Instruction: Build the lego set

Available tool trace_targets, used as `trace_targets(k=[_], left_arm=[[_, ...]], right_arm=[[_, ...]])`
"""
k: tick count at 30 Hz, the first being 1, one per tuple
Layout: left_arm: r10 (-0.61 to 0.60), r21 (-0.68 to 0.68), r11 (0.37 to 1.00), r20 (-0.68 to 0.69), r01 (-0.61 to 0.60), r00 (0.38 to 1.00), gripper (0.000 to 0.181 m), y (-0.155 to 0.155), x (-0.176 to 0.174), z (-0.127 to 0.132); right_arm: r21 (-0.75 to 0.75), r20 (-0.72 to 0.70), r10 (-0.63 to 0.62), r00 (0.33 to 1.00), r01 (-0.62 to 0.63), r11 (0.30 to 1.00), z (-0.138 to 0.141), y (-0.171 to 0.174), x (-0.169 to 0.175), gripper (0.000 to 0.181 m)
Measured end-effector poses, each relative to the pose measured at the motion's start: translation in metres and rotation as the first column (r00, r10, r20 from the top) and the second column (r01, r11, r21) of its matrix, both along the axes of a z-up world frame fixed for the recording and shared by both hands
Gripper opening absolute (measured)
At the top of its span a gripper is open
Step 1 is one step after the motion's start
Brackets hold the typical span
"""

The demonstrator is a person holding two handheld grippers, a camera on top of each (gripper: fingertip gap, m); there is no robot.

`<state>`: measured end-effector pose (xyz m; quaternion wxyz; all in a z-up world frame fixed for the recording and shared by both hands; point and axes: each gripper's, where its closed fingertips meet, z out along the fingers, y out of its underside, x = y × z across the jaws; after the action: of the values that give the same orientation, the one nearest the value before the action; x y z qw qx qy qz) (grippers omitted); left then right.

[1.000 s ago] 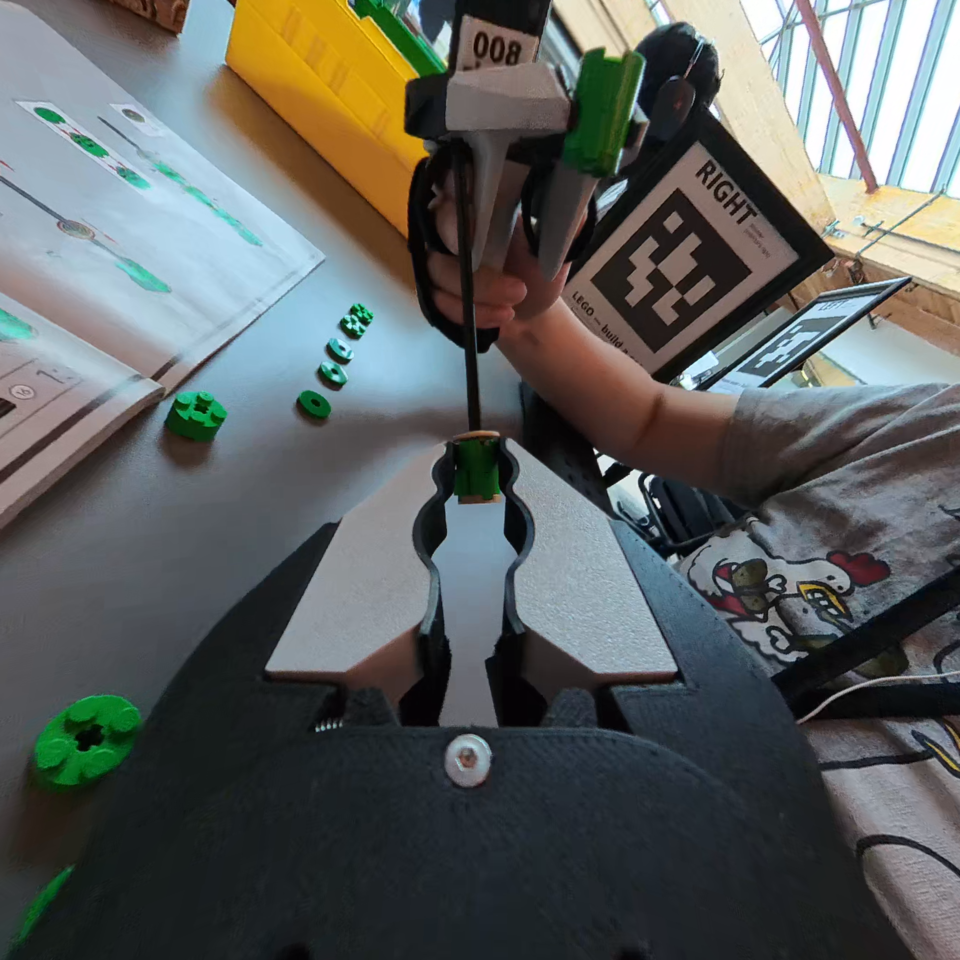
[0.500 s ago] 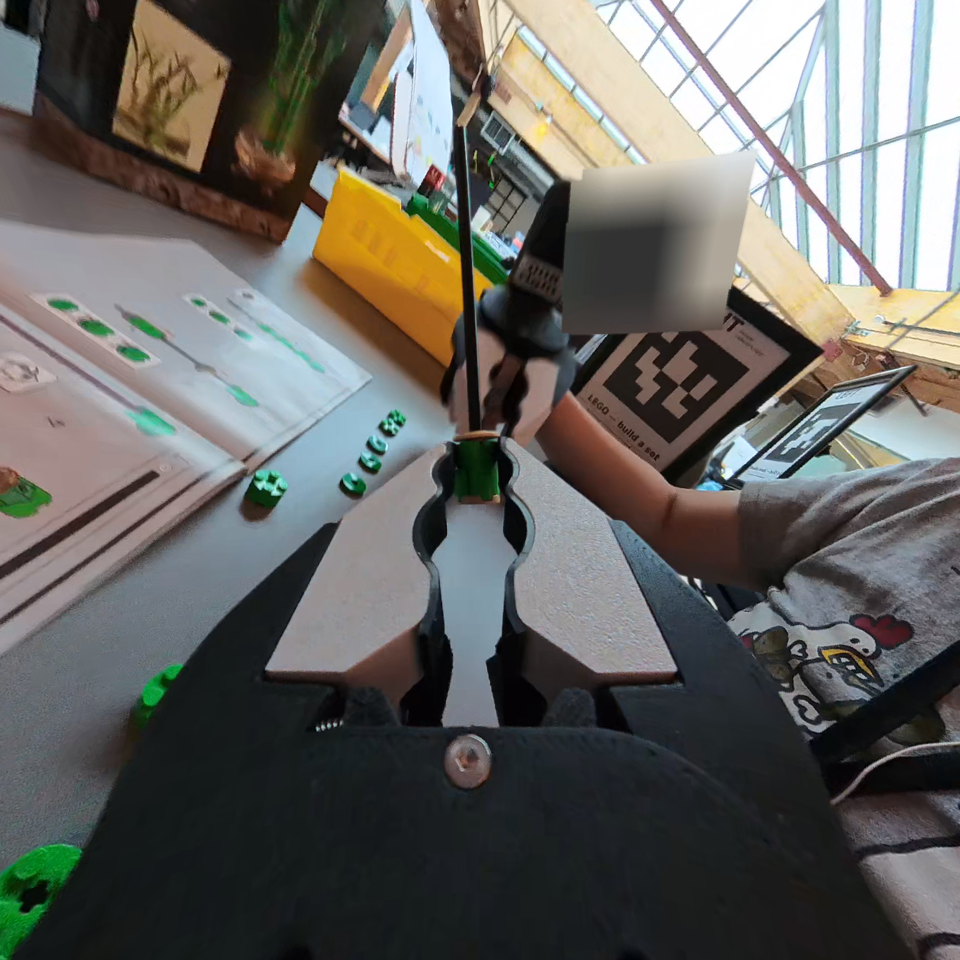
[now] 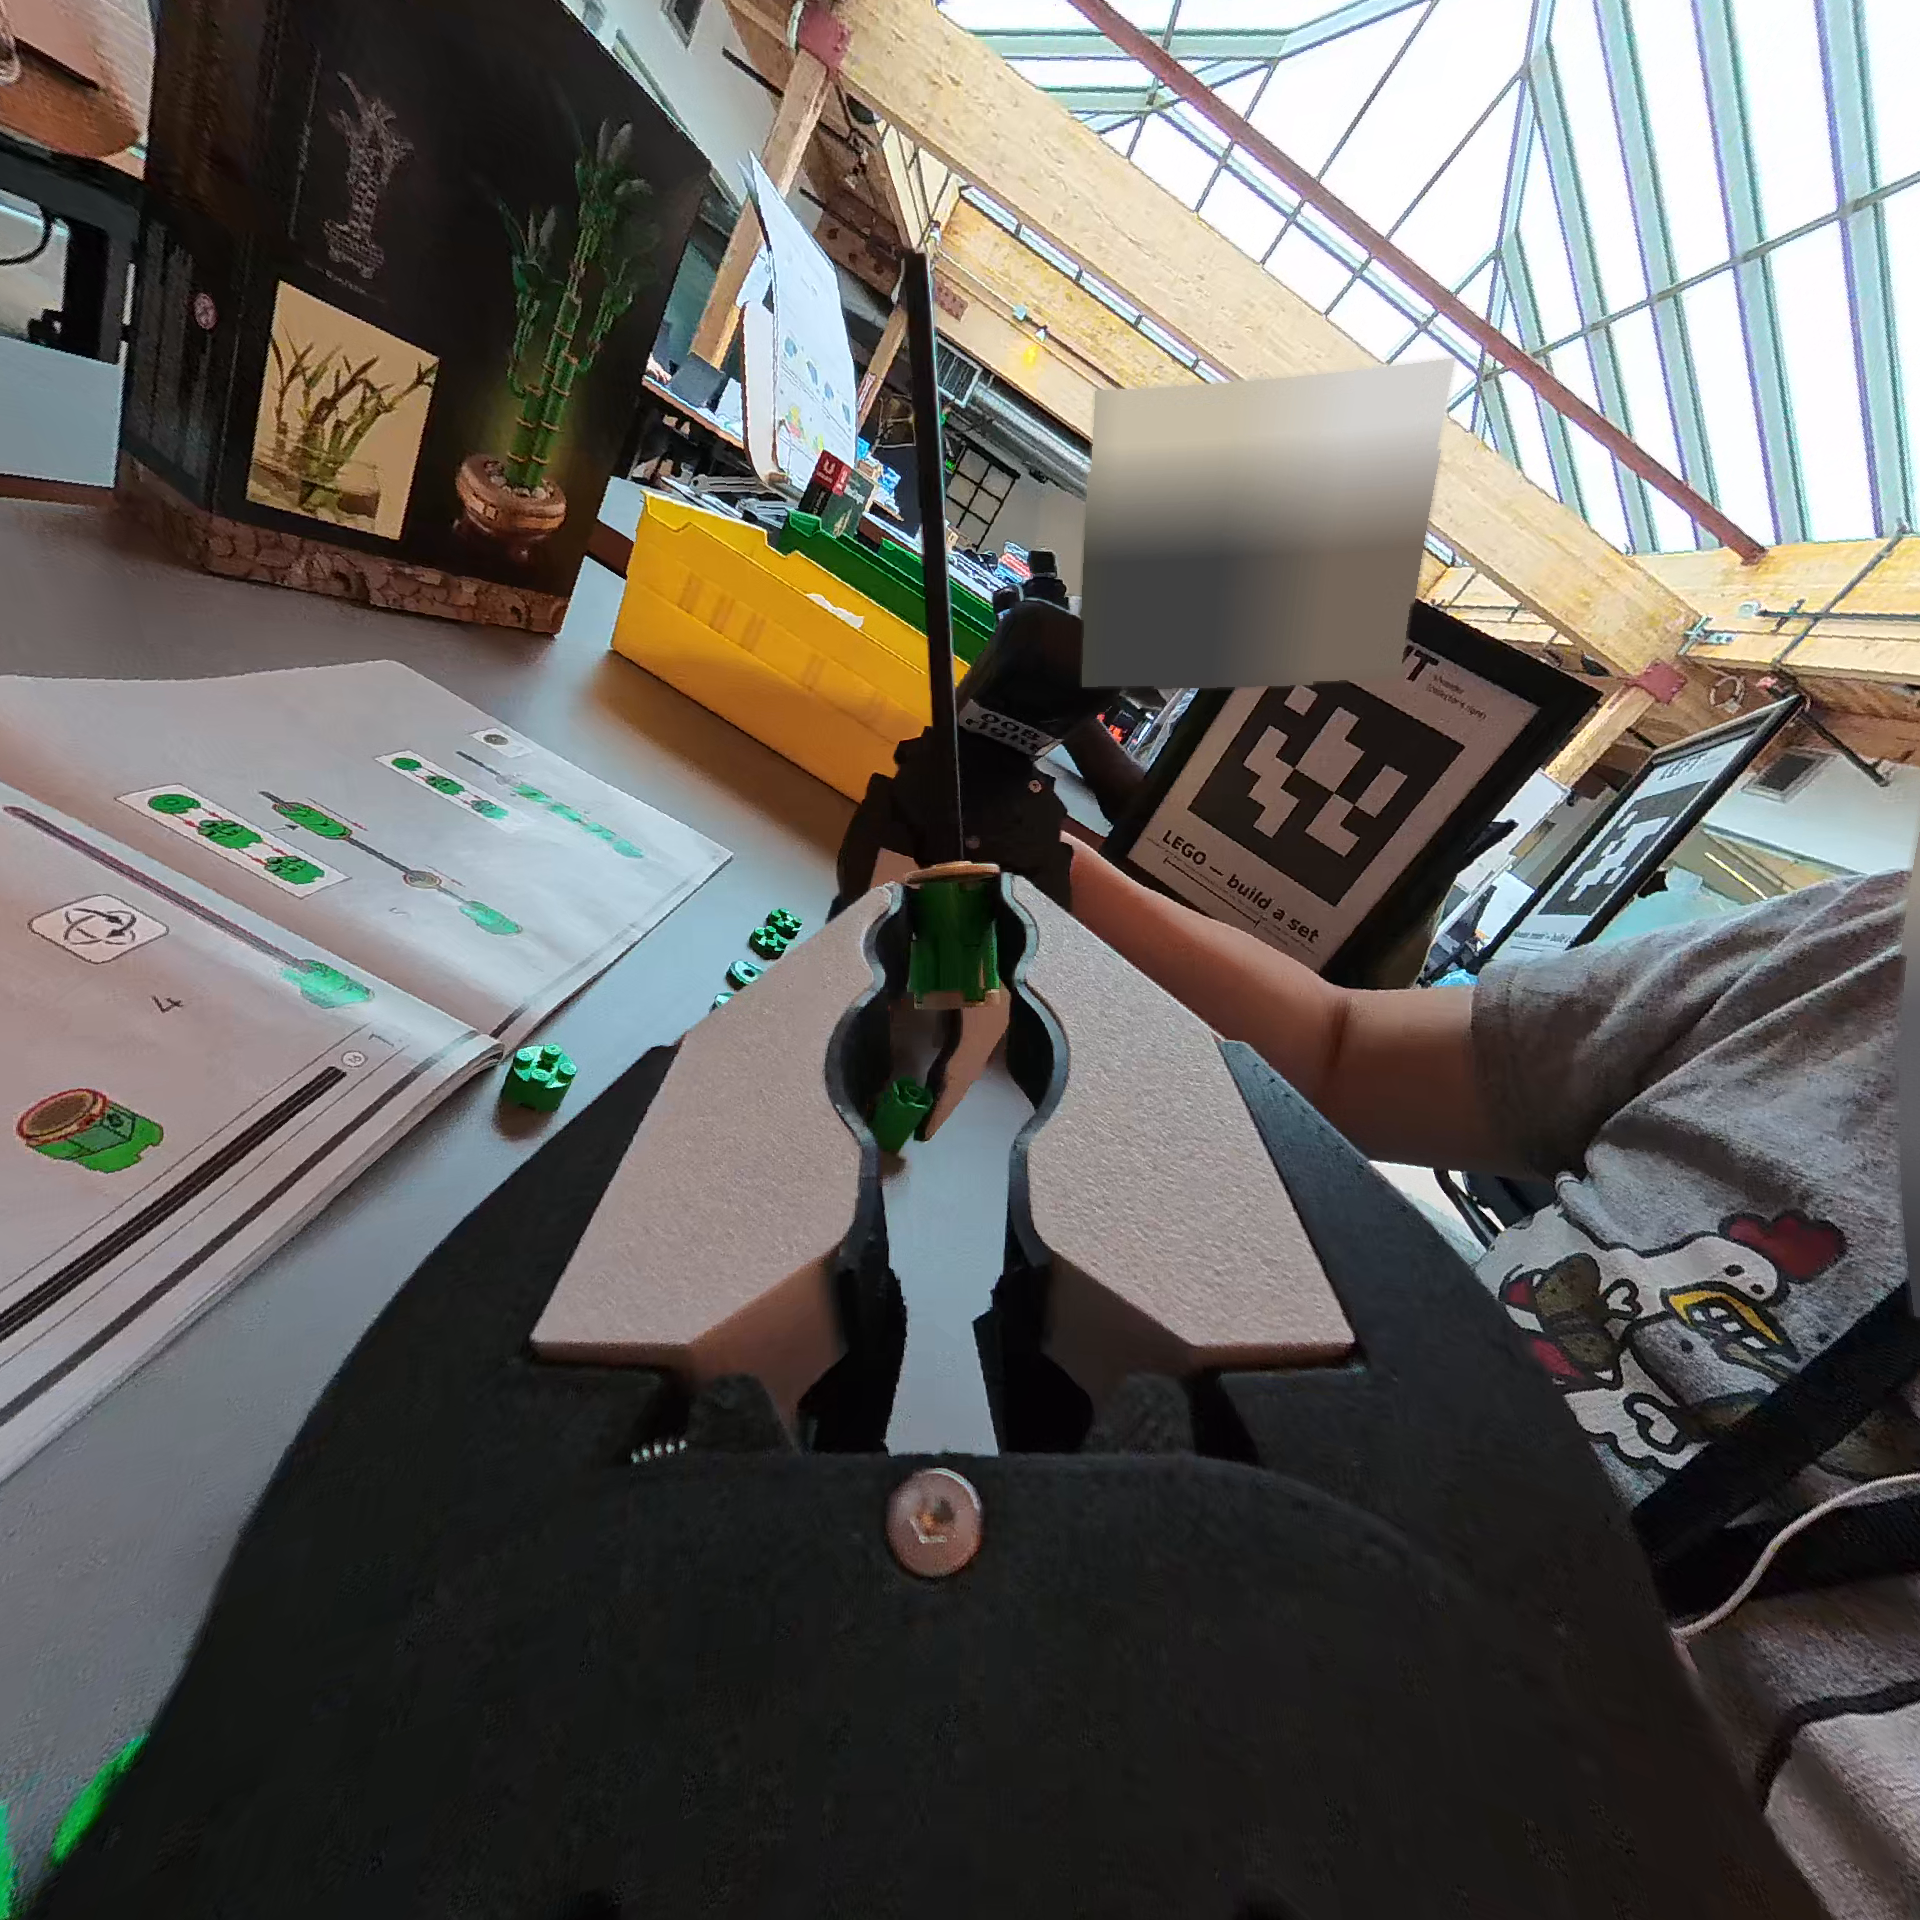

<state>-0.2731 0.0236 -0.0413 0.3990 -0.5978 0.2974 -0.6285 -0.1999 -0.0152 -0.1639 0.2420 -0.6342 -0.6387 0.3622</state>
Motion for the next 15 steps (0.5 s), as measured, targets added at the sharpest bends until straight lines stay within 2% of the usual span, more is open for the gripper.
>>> trace_targets(k=[4, 8, 10, 12, 15], left_arm=[[0.005, 0.008, 1.0, 0.007, -0.005, 1.0, 0.012, 0.0, 0.0, 0.002], [-0.005, 0.012, 1.0, 0.014, 0.005, 1.0, 0.013, -0.002, 0.002, 0.003], [-0.022, 0.027, 0.999, -0.007, 0.023, 1.0, 0.013, -0.006, 0.007, 0.001], [-0.037, 0.042, 0.998, -0.033, 0.039, 0.999, 0.012, -0.01, 0.012, -0.002], [-0.051, 0.051, 0.997, -0.063, 0.055, 0.997, 0.013, -0.014, 0.018, -0.007]], right_arm=[[-0.028, -0.02, -0.005, 1.0, 0.005, 1.0, 0.005, -0.001, 0.001, 0.031], [-0.063, -0.207, -0.089, 0.974, 0.077, 0.995, 0.044, 0.011, -0.006, 0.041], [-0.107, -0.346, -0.195, 0.918, 0.168, 0.98, 0.077, 0.028, -0.015, 0.04], [-0.214, -0.478, -0.31, 0.822, 0.233, 0.949, 0.111, 0.042, -0.023, 0.039], [-0.321, -0.565, -0.364, 0.74, 0.209, 0.924, 0.137, 0.043, -0.031, 0.037]])
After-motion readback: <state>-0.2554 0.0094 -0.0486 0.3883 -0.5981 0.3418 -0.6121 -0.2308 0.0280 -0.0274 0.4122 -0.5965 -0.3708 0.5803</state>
